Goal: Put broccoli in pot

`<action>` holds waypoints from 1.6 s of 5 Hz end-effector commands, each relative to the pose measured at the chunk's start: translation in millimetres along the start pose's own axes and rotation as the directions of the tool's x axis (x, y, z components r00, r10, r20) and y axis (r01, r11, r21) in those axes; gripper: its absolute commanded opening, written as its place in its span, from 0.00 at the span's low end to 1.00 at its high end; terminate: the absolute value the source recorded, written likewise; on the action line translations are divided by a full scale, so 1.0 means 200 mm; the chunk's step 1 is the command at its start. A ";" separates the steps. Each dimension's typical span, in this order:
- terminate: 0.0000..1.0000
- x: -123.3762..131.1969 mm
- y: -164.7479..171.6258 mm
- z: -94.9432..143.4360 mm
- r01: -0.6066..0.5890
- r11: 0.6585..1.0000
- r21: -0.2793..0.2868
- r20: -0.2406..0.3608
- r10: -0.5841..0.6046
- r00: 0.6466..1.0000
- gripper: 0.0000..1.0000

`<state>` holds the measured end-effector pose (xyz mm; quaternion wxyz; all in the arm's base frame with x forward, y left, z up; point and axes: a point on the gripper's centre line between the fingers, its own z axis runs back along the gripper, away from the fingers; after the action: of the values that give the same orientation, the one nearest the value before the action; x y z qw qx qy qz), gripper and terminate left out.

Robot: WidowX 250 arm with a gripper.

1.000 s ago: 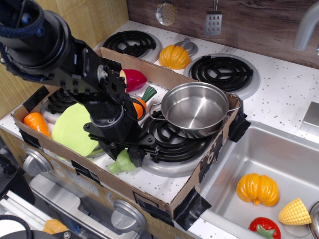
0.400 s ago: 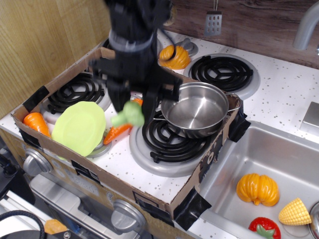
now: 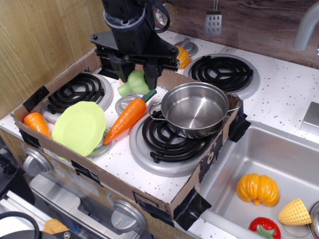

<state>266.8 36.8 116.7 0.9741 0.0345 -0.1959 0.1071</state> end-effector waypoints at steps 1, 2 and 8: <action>0.00 0.17 -0.09 -0.09 0.045 0.996 -0.075 0.094 -0.038 0.995 0.00; 0.00 0.21 -0.16 -0.11 0.082 0.990 -0.111 0.113 -0.070 0.991 0.00; 0.00 0.18 -0.36 -0.18 0.013 0.994 -0.104 0.059 -0.007 0.998 1.00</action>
<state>320.3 -15.5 79.5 0.9741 -0.0081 -0.2071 0.0899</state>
